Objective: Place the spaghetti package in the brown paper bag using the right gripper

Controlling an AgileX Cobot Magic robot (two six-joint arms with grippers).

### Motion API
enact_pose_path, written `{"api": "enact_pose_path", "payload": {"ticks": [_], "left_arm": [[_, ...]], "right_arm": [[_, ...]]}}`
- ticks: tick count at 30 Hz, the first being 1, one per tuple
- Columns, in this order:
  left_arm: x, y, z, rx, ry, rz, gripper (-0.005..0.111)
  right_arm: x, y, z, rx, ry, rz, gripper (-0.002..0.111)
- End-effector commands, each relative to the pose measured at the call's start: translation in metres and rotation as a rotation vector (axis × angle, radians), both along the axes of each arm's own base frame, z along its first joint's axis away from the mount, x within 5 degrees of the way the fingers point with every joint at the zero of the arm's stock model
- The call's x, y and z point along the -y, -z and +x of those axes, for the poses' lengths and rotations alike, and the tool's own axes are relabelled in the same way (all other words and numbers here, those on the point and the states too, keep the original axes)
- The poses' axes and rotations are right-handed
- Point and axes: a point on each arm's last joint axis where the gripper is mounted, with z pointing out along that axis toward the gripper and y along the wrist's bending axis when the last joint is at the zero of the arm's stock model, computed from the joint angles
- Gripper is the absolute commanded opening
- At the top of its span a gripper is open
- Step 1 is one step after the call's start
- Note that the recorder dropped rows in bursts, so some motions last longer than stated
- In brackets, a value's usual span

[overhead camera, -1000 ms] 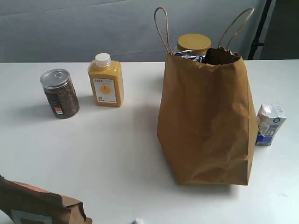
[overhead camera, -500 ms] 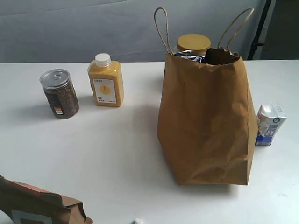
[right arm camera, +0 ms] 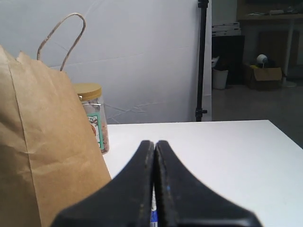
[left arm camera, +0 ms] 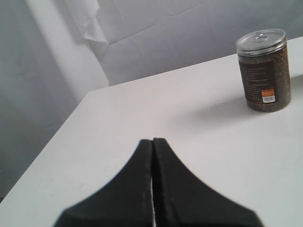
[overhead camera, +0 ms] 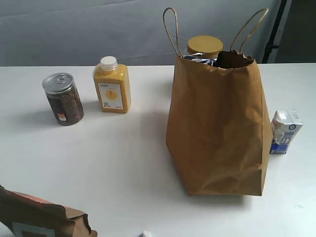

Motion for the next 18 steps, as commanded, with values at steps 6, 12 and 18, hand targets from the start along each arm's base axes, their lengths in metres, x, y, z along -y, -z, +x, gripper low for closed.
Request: {"api": "enact_pose_path", "payload": {"ticks": [6,12,18], "left_arm": [[0.0002,0.0012,0.0004,0.0,0.003,-0.008,0.0],[0.0002,0.0012,0.0004,0.0,0.003,-0.008,0.0],[0.0002,0.0012,0.0004,0.0,0.003,-0.008,0.0]], "right_arm": [[0.0012,0.0039,0.0001,-0.03,0.016,-0.01,0.0],[0.0013,0.0035,0.0002,-0.024,0.017,-0.013,0.0],[0.0013,0.0035,0.0002,-0.024,0.017,-0.013,0.0]]}}
